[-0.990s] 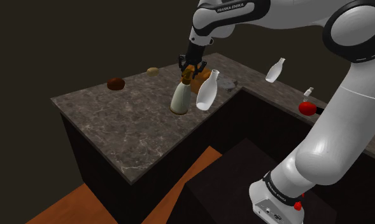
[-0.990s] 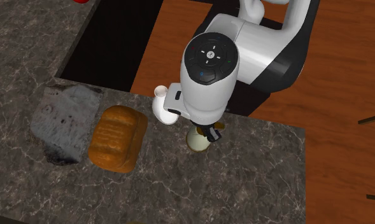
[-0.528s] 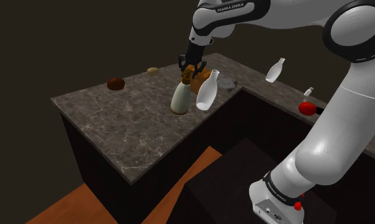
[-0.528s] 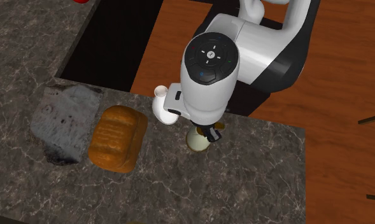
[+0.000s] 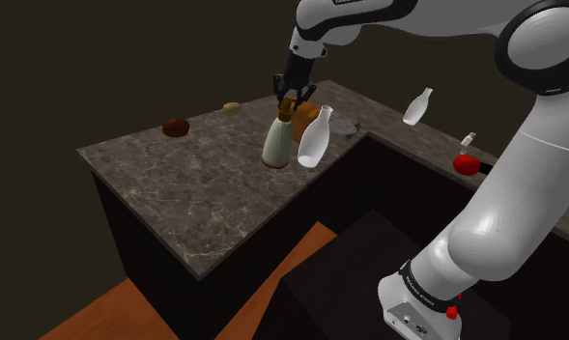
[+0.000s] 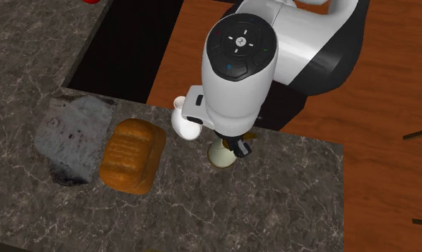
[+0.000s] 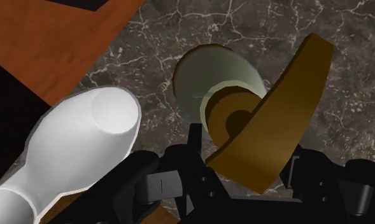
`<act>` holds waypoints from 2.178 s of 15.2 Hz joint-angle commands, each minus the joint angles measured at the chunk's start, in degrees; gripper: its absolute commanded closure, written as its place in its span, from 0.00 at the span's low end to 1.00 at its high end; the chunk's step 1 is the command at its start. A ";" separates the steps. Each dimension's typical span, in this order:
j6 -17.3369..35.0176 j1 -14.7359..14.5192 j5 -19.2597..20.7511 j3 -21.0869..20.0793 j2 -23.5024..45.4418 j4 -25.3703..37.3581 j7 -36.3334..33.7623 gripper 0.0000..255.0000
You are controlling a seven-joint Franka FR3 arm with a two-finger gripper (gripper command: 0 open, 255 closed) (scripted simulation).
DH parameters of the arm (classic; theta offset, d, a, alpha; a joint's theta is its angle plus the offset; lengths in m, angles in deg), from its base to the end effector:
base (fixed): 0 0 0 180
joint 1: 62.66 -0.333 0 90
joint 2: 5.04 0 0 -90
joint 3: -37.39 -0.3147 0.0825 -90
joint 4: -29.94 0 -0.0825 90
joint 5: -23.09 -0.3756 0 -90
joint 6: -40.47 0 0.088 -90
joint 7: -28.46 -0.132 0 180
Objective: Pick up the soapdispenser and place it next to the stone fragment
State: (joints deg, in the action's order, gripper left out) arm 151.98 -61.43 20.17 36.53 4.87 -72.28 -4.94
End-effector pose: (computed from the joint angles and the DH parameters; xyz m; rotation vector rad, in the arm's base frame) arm 0.6011 0.0003 0.4309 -2.9544 0.9278 0.0380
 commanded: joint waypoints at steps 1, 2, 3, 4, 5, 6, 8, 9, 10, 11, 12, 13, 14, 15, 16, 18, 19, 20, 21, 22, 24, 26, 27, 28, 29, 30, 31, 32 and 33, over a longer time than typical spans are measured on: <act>-1.47 0.01 0.02 0.01 -0.47 1.02 -0.05 1.00; -2.20 0.02 0.03 0.01 -0.61 1.61 -0.08 1.00; -2.93 0.02 0.04 0.01 -0.73 2.22 -0.12 1.00; -3.67 0.02 0.05 0.02 -0.84 2.85 -0.15 1.00; -4.41 0.03 0.06 0.02 -0.95 3.49 -0.18 1.00; -5.15 0.03 0.07 0.02 -1.03 4.14 -0.22 1.00; -6.65 0.04 0.09 0.02 -1.17 5.50 -0.28 1.00; -7.40 0.04 0.10 0.02 -1.22 6.20 -0.32 1.00; -8.16 0.04 0.11 0.03 -1.26 6.92 -0.35 1.00; -8.92 0.05 0.11 0.03 -1.29 7.66 -0.38 1.00; -9.68 0.05 0.12 0.03 -1.30 8.41 -0.42 1.00; -10.45 0.05 0.13 0.03 -1.30 9.18 -0.45 1.00; -11.23 0.06 0.14 0.03 -1.28 9.97 -0.48 1.00; -11.67 0.06 0.14 0.03 -1.28 10.42 -0.50 1.00; -11.71 0.80 0.07 0.58 -1.44 10.23 0.79 1.00; -11.82 2.29 -0.06 1.67 -1.63 10.03 3.37 1.00; -11.90 3.02 -0.12 2.22 -1.63 10.03 4.67 1.00; -11.99 3.77 -0.18 2.76 -1.59 10.12 5.96 1.00; -12.11 4.51 -0.24 3.31 -1.48 10.27 7.25 1.00; -12.24 5.26 -0.31 3.86 -1.32 10.50 8.54 1.00; -12.57 6.77 -0.45 4.93 -0.83 11.18 11.12 1.00; -12.97 8.28 -0.63 5.99 -0.11 12.16 13.68 1.00; -13.20 9.05 -0.73 6.52 0.33 12.77 14.96 1.00; -13.45 9.83 -0.84 7.03 0.84 13.45 16.24 1.00; -13.73 10.61 -0.97 7.53 1.40 14.22 17.51 1.00; -14.03 11.40 -1.11 8.03 2.02 15.07 18.78 1.00; -14.36 12.21 -1.26 8.51 2.70 16.00 20.04 1.00; -14.71 13.01 -1.43 8.99 3.44 17.03 21.30 1.00; -15.10 13.85 -1.61 9.44 4.25 18.14 22.54 1.00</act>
State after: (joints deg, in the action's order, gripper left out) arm 137.19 -48.34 18.73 45.55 8.30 -55.24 16.36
